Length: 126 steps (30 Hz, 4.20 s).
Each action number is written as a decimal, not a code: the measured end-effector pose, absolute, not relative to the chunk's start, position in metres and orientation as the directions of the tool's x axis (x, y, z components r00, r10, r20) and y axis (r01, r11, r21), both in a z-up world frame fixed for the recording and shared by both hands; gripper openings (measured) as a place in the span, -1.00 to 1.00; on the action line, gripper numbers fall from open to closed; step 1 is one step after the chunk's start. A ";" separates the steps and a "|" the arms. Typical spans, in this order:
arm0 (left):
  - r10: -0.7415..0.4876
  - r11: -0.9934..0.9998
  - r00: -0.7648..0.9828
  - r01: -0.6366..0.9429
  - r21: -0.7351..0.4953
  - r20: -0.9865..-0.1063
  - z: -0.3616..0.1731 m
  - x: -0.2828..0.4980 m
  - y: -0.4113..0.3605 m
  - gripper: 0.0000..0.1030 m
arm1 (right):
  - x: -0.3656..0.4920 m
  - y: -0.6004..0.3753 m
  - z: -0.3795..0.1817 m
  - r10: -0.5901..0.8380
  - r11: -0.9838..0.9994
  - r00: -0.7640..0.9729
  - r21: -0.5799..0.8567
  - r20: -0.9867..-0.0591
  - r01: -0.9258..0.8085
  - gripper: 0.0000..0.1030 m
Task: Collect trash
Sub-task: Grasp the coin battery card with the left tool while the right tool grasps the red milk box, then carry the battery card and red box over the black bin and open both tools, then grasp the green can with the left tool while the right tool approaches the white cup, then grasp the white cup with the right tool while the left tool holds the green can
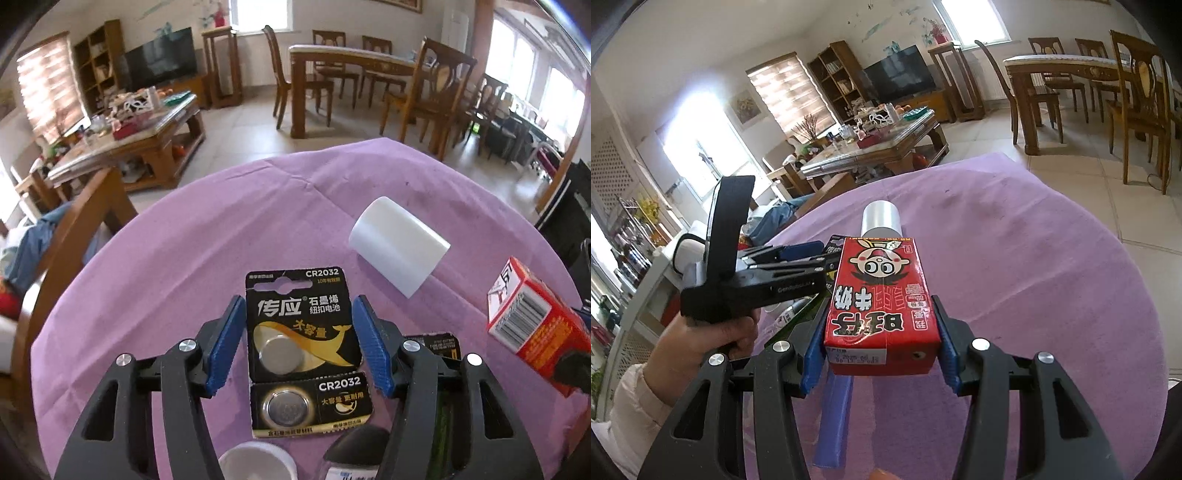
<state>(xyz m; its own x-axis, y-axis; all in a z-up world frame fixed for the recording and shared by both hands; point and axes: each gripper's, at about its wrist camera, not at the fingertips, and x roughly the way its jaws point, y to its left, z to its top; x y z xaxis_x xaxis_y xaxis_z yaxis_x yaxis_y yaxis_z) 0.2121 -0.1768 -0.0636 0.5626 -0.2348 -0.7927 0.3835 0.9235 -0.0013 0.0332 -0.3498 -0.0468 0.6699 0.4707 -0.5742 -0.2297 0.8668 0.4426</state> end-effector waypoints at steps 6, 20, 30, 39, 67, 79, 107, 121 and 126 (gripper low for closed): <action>-0.318 0.925 0.603 0.368 -0.098 -0.732 -0.043 0.195 -0.148 0.15 | 0.029 -0.355 -0.044 0.461 0.868 0.696 0.443 -0.551 -0.224 -0.03; -0.471 0.875 0.722 0.456 -0.163 -0.507 0.066 0.108 -0.153 0.15 | -0.025 -0.392 0.014 0.394 0.896 0.800 0.381 -0.453 -0.226 -0.03; -0.659 0.724 0.586 0.663 -0.188 -0.472 0.084 0.043 -0.263 0.15 | -0.089 -0.492 0.027 0.237 0.920 0.887 0.386 -0.397 -0.074 -0.03; -0.802 0.532 0.374 0.801 -0.273 -0.465 0.045 -0.009 -0.400 0.15 | -0.148 -0.595 0.008 0.066 0.885 0.921 0.449 -0.383 0.124 -0.02; -0.767 0.408 0.201 0.886 -0.221 -0.609 -0.059 -0.065 -0.592 0.70 | -0.198 -0.676 -0.051 -0.011 0.774 0.898 0.565 -0.440 0.286 0.39; -0.756 0.473 0.332 0.873 -0.120 -0.564 -0.023 -0.070 -0.515 0.89 | -0.197 -0.661 -0.045 -0.027 0.794 0.886 0.528 -0.463 0.300 0.78; -0.394 0.898 0.570 0.406 -0.170 -0.721 -0.042 0.097 -0.152 0.18 | -0.018 -0.397 -0.010 0.308 0.933 0.759 0.337 -0.573 -0.124 0.80; -0.451 0.874 0.543 0.430 -0.227 -0.708 -0.050 0.106 -0.147 -0.58 | 0.104 -0.308 -0.026 0.319 0.947 0.653 0.204 -0.687 -0.248 0.50; -0.457 0.878 0.557 0.407 -0.252 -0.693 -0.047 0.104 -0.140 -0.58 | 0.141 -0.288 -0.043 0.277 0.955 0.607 0.145 -0.745 -0.257 0.15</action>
<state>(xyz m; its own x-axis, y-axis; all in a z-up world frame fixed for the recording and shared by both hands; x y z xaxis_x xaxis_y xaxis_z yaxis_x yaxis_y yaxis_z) 0.1036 -0.1397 -0.0475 0.5572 -0.4573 -0.6931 0.4072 0.8779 -0.2519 0.1412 -0.2881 -0.0429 0.6066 0.2767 -0.7453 -0.2574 0.9553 0.1452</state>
